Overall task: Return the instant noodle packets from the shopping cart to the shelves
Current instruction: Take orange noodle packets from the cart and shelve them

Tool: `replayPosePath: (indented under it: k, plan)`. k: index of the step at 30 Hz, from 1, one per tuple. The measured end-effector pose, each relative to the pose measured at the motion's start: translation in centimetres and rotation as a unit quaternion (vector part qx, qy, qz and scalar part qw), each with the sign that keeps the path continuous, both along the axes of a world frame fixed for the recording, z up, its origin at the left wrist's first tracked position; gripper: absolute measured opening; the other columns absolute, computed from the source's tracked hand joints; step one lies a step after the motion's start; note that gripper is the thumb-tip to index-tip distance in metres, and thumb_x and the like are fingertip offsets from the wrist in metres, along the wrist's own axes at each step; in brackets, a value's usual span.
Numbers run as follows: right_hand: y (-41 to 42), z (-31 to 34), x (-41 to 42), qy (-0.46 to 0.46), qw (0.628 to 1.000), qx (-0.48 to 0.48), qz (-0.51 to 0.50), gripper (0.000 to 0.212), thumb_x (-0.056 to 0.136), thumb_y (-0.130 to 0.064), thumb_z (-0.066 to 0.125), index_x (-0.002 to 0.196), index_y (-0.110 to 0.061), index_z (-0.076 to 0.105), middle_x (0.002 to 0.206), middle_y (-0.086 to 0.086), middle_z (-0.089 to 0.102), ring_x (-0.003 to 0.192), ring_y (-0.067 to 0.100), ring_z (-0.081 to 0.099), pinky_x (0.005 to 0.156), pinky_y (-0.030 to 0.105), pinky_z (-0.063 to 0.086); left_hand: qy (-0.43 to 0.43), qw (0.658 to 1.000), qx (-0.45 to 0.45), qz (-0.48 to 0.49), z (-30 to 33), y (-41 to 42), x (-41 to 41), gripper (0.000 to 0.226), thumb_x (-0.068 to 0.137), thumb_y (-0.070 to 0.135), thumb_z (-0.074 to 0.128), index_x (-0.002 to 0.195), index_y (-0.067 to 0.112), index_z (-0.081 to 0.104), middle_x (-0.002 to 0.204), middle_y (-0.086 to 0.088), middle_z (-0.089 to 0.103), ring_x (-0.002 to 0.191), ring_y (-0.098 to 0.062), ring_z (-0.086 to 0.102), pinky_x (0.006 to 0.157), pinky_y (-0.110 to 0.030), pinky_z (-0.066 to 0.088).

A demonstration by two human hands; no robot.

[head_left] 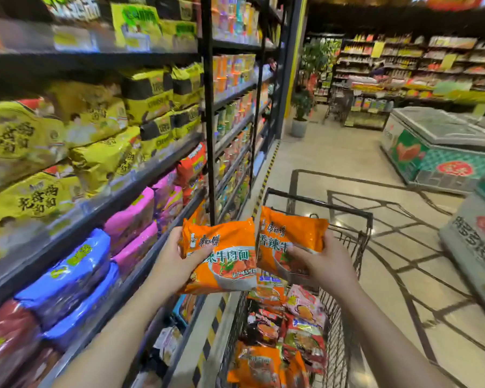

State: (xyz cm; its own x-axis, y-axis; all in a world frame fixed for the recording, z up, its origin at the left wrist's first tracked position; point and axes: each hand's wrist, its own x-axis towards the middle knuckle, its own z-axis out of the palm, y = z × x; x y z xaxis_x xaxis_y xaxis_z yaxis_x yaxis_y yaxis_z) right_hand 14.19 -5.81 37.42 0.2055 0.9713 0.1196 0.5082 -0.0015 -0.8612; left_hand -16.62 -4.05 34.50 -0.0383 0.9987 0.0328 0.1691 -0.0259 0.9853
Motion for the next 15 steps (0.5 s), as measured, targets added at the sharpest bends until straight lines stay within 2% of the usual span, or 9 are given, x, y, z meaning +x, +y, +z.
replayPosePath:
  k: [3, 5, 8, 11, 13, 15]
  plan:
    - [0.2, 3.2, -1.6, -0.007, 0.998, 0.022, 0.063, 0.036, 0.079, -0.041, 0.087, 0.100, -0.032, 0.059, 0.095, -0.010, 0.071, 0.085, 0.012, 0.070, 0.078, 0.040, 0.059, 0.020, 0.998, 0.024, 0.053, 3.5, -3.3, -1.7, 0.049, 0.075, 0.046, 0.088, 0.112, 0.028, 0.060, 0.104, 0.001, 0.078, 0.095, -0.020, 0.077, 0.086, -0.048, 0.061]
    - [0.6, 4.8, -3.3, -0.004, 0.993, 0.035, 0.111, 0.037, 0.078, -0.043, 0.087, 0.102, -0.033, 0.060, 0.097, -0.011, 0.071, 0.086, 0.012, 0.069, 0.080, 0.043, 0.060, 0.018, 0.995, 0.035, 0.092, 5.3, -6.2, -3.1, 0.050, 0.074, 0.040, 0.088, 0.114, 0.033, 0.058, 0.104, 0.000, 0.079, 0.093, -0.021, 0.077, 0.087, -0.052, 0.061]
    - [0.1, 6.6, -6.8, -0.003, 0.979, 0.059, 0.195, 0.041, 0.078, -0.043, 0.088, 0.108, -0.029, 0.064, 0.096, -0.011, 0.072, 0.086, 0.013, 0.071, 0.082, 0.044, 0.060, 0.026, 0.985, 0.026, 0.167, 7.6, -11.2, -5.0, 0.054, 0.073, 0.044, 0.088, 0.116, 0.040, 0.055, 0.104, 0.000, 0.079, 0.091, -0.023, 0.078, 0.084, -0.051, 0.062]
    - [-1.4, 7.6, -10.8, -0.006, 0.958, 0.080, 0.274, 0.039, 0.080, -0.040, 0.087, 0.108, -0.030, 0.062, 0.094, -0.017, 0.068, 0.085, 0.006, 0.067, 0.078, 0.036, 0.055, 0.029, 0.965, 0.040, 0.258, 8.7, -17.2, -6.9, 0.063, 0.071, 0.052, 0.086, 0.123, 0.040, 0.052, 0.112, 0.003, 0.077, 0.094, -0.019, 0.076, 0.084, -0.048, 0.062]
    - [-3.2, 8.4, -13.9, -0.001, 0.942, 0.091, 0.323, 0.033, 0.080, -0.038, 0.087, 0.098, -0.033, 0.060, 0.087, -0.020, 0.065, 0.077, -0.008, 0.061, 0.068, 0.022, 0.048, 0.039, 0.944, 0.047, 0.325, 9.1, -21.7, -8.3, 0.068, 0.069, 0.060, 0.085, 0.125, 0.046, 0.049, 0.118, 0.017, 0.070, 0.106, -0.015, 0.069, 0.090, -0.045, 0.060]
    - [-5.5, 8.8, -17.2, 0.007, 0.924, 0.096, 0.369, 0.033, 0.078, -0.036, 0.088, 0.090, -0.034, 0.057, 0.081, -0.021, 0.063, 0.069, -0.014, 0.058, 0.060, 0.010, 0.041, 0.027, 0.922, 0.060, 0.380, 9.5, -26.8, -9.3, 0.057, 0.073, 0.056, 0.083, 0.117, 0.053, 0.047, 0.106, 0.028, 0.069, 0.106, -0.004, 0.067, 0.083, -0.034, 0.060]
